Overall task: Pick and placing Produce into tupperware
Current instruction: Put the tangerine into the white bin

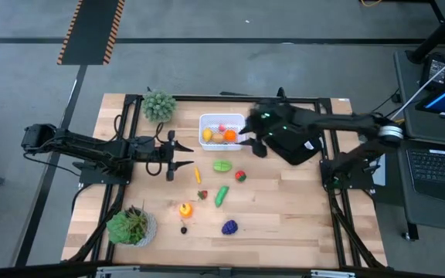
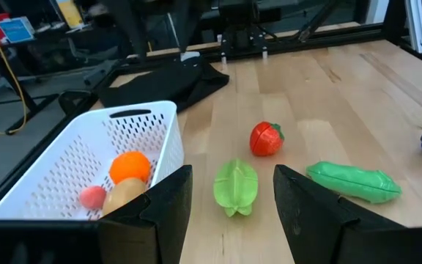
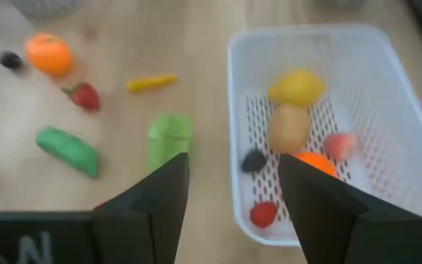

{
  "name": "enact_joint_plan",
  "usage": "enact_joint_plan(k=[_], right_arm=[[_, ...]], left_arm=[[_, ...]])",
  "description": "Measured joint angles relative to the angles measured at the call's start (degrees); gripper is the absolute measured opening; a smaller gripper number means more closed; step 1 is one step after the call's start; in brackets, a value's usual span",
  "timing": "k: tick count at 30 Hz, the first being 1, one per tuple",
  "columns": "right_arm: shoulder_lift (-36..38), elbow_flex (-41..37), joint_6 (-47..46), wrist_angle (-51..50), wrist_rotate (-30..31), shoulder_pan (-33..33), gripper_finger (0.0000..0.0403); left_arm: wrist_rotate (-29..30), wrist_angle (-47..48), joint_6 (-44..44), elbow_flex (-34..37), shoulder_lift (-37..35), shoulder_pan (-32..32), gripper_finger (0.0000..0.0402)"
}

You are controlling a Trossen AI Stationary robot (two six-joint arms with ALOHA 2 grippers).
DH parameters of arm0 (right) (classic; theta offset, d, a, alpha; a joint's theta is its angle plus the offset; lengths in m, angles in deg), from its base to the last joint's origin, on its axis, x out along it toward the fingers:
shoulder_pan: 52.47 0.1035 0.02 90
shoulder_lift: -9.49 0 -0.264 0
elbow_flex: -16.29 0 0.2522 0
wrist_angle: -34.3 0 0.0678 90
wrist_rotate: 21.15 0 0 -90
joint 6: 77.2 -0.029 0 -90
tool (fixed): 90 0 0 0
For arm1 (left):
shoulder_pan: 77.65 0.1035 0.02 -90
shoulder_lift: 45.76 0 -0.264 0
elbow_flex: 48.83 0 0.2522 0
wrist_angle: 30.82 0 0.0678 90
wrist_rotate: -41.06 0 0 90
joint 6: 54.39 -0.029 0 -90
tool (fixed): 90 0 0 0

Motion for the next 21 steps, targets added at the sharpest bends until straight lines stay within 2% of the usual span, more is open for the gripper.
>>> enact_joint_plan(k=[6,13,17,21], right_arm=[[14.8,-11.3,-0.6,7.0,0.0,-0.6,0.0212],[30.0,-21.8,0.7,8.4,-0.1,-1.3,0.0212],[35.7,-29.6,0.5,14.5,-5.1,0.2,0.0212],[38.0,-37.2,-2.3,23.6,-6.4,1.9,0.0212]], left_arm=[[-0.1,-0.6,0.0,0.0,0.0,0.0,0.0184],[-1.6,-1.7,0.9,0.0,0.0,0.0,0.0184],[-6.0,-1.0,2.9,0.0,0.1,-0.8,0.0184],[-5.5,2.1,3.0,-1.5,0.1,-3.2,0.0184]])
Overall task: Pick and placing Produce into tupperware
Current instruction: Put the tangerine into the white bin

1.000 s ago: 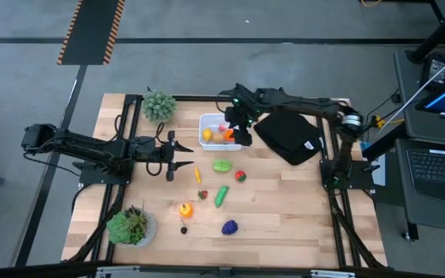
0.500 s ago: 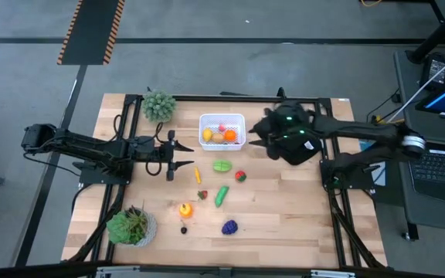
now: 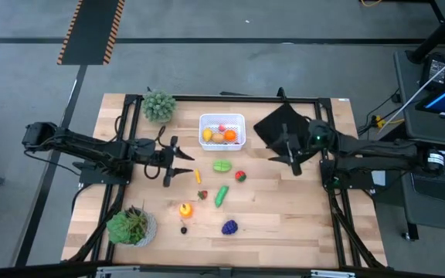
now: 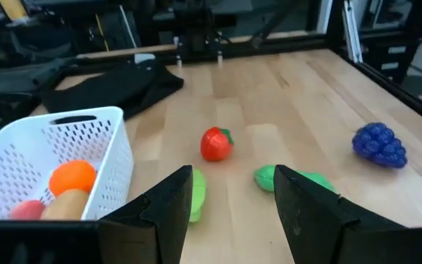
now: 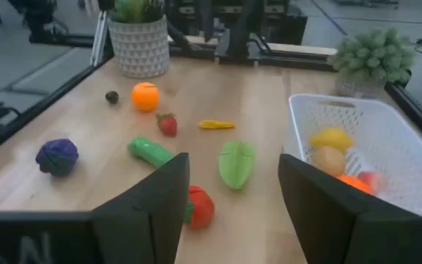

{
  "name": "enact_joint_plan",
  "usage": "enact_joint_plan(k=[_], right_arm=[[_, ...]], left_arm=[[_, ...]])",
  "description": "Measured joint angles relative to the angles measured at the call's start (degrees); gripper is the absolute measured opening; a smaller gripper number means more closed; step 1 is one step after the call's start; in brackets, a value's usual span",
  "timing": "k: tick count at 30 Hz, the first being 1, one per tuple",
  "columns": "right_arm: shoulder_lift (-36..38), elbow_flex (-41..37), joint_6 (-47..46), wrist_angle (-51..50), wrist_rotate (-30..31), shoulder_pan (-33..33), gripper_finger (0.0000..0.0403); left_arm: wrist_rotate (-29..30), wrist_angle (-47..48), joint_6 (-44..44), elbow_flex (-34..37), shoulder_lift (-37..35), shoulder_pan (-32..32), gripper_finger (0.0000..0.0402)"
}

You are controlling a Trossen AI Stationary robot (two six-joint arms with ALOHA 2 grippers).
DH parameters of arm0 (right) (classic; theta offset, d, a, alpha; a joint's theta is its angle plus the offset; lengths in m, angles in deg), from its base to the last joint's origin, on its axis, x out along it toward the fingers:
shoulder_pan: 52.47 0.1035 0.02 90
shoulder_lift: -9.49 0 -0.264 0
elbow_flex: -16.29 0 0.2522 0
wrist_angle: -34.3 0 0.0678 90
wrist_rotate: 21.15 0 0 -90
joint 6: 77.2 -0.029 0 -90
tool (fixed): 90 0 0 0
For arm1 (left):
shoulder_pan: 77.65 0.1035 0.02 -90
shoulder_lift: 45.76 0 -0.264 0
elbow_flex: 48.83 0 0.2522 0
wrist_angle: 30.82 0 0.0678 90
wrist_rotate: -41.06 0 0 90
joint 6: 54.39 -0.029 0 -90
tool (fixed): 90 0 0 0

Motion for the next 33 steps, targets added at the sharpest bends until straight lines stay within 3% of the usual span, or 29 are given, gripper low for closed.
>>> enact_joint_plan(k=[4,8,18,22,33], right_arm=[[-0.1,-5.7,-1.9,10.1,0.0,0.7,0.0212],[-0.1,-8.8,-4.2,17.2,0.0,1.2,0.0212],[-0.1,-9.0,-4.4,17.7,0.0,1.7,0.0212],[-0.1,-9.0,-4.6,17.5,0.0,1.7,0.0212],[-0.1,-9.0,-4.7,16.9,0.0,1.7,0.0212]], left_arm=[[1.8,4.0,0.4,-5.5,0.2,-1.9,0.0184],[1.9,14.3,0.1,-13.1,2.3,-4.4,0.0184],[7.0,39.9,2.2,-29.7,16.6,-12.0,0.0184],[8.2,50.7,8.6,-35.1,21.4,-14.9,0.0184],[12.5,54.8,23.7,-39.4,29.8,-26.6,0.0184]])
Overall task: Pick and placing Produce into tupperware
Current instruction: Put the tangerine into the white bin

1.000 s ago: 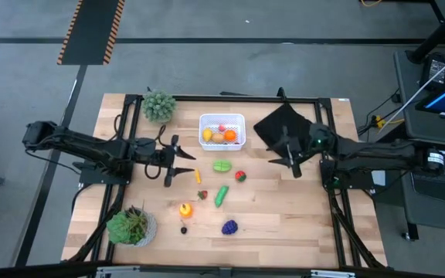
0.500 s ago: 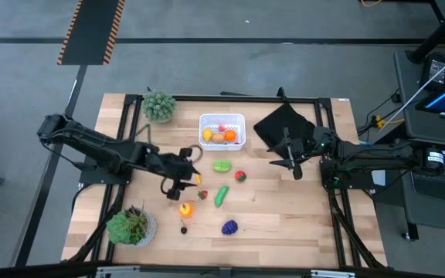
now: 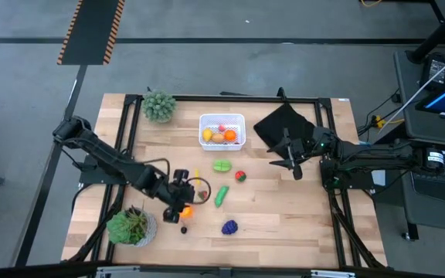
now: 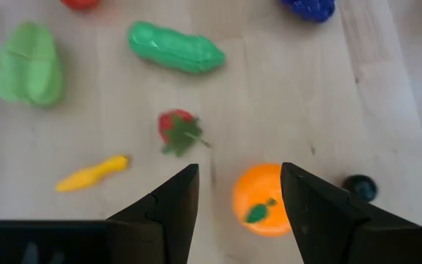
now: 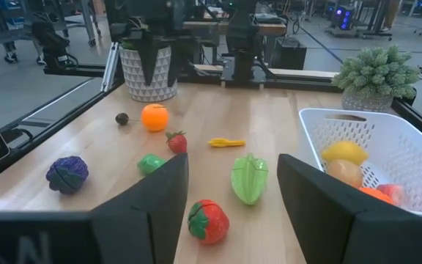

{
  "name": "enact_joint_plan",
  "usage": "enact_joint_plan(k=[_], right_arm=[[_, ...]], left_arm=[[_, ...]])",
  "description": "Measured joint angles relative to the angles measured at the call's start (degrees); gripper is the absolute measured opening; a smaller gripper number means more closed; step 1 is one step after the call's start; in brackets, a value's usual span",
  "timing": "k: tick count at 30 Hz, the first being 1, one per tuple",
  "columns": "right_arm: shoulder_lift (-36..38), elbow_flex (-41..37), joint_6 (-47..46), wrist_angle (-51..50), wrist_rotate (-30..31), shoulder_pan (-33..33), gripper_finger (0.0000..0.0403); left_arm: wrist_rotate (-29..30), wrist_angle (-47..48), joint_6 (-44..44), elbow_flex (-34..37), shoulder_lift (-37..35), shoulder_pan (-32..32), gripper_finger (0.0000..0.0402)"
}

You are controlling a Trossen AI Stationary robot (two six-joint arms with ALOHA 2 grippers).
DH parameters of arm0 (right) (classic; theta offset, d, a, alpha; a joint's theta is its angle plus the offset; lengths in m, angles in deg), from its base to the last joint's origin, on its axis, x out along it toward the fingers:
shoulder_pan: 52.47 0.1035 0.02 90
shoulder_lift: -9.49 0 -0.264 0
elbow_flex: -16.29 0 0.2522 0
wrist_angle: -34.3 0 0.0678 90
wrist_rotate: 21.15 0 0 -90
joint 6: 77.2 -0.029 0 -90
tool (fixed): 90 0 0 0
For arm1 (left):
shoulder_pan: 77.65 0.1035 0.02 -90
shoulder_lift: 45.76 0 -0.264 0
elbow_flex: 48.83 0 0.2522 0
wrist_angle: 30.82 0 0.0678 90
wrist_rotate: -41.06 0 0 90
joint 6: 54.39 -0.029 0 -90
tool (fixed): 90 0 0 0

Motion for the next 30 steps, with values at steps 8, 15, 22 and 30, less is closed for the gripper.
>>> enact_joint_plan(k=[8,15,22,30], right_arm=[[0.0,0.0,-0.2,0.0,0.0,0.0,0.0212],[0.0,0.0,-0.2,0.0,0.1,0.0,0.0212],[0.0,0.0,-1.3,-0.2,0.1,0.0,0.0212],[0.0,0.0,-1.2,-0.3,0.1,0.0,0.0212]], left_arm=[[3.4,-0.2,9.9,0.0,3.0,-5.0,0.0184],[3.5,-1.0,12.2,-1.6,6.3,-5.9,0.0184],[3.5,1.0,12.6,-2.9,7.8,-5.4,0.0184],[4.0,0.7,10.0,-2.9,7.8,-5.3,0.0186]])
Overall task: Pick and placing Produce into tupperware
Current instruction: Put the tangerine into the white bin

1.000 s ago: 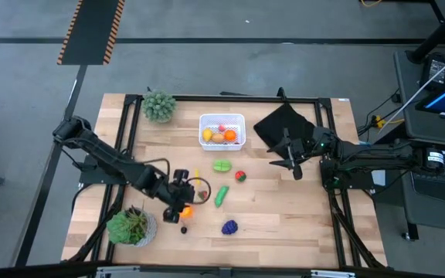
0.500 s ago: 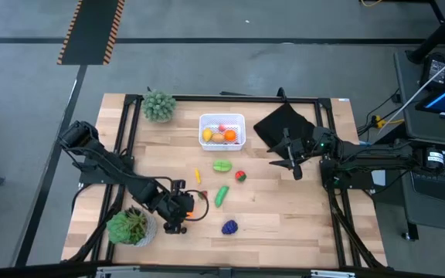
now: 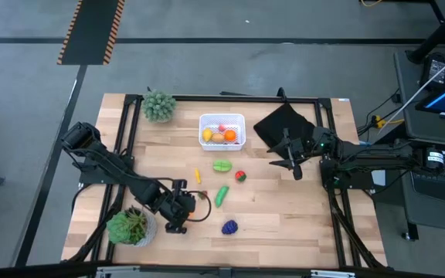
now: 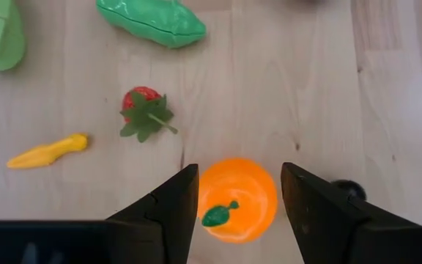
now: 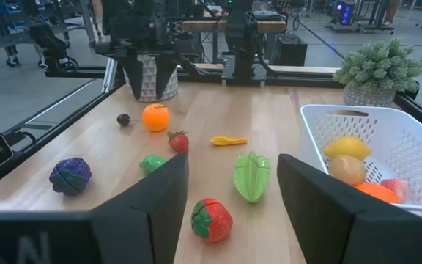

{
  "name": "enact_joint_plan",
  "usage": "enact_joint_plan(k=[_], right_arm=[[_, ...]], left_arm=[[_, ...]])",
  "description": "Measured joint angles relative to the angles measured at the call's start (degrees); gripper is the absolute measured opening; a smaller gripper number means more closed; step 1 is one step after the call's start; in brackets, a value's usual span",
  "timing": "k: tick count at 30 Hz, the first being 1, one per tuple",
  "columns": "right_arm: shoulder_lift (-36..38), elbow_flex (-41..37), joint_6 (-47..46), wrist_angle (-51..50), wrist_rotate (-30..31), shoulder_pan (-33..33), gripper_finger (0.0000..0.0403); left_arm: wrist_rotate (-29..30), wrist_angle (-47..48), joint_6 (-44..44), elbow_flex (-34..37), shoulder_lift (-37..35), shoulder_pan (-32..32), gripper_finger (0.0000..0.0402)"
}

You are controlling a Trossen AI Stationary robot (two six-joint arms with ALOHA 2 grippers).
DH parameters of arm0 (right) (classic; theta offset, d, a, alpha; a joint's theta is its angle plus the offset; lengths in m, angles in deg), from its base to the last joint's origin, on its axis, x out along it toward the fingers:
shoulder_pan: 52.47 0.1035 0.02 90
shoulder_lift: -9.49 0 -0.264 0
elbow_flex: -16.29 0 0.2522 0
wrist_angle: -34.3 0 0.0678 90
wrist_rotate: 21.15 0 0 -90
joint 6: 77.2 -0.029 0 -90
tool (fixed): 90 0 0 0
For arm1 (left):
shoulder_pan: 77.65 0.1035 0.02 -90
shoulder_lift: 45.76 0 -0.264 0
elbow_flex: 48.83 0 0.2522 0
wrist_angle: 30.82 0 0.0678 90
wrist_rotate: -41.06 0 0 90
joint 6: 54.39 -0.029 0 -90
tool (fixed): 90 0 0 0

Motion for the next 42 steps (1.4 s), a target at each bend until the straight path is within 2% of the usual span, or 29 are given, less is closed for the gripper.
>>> enact_joint_plan(k=[4,14,19,26,33,42], right_arm=[[0.0,0.0,0.0,0.0,0.0,0.0,0.0212],[0.0,0.0,0.0,0.0,0.0,0.0,0.0212],[0.0,0.0,0.0,0.0,0.0,0.0,0.0212],[0.0,0.0,0.0,0.0,0.0,0.0,0.0212],[0.0,0.0,0.0,0.0,0.0,0.0,0.0212],[0.0,0.0,0.0,0.0,0.0,0.0,0.0212]], left_arm=[[1.1,0.0,0.0,0.0,0.0,0.0,0.0207],[1.2,0.0,1.0,0.0,0.0,0.0,0.0321],[1.2,0.0,1.2,0.0,0.0,0.0,0.0358],[1.0,-1.0,2.8,1.0,0.0,0.0,0.0358],[-2.0,-1.3,7.0,4.1,0.0,0.2,0.0363],[-2.1,-9.0,8.1,8.6,0.1,0.2,0.0363]])
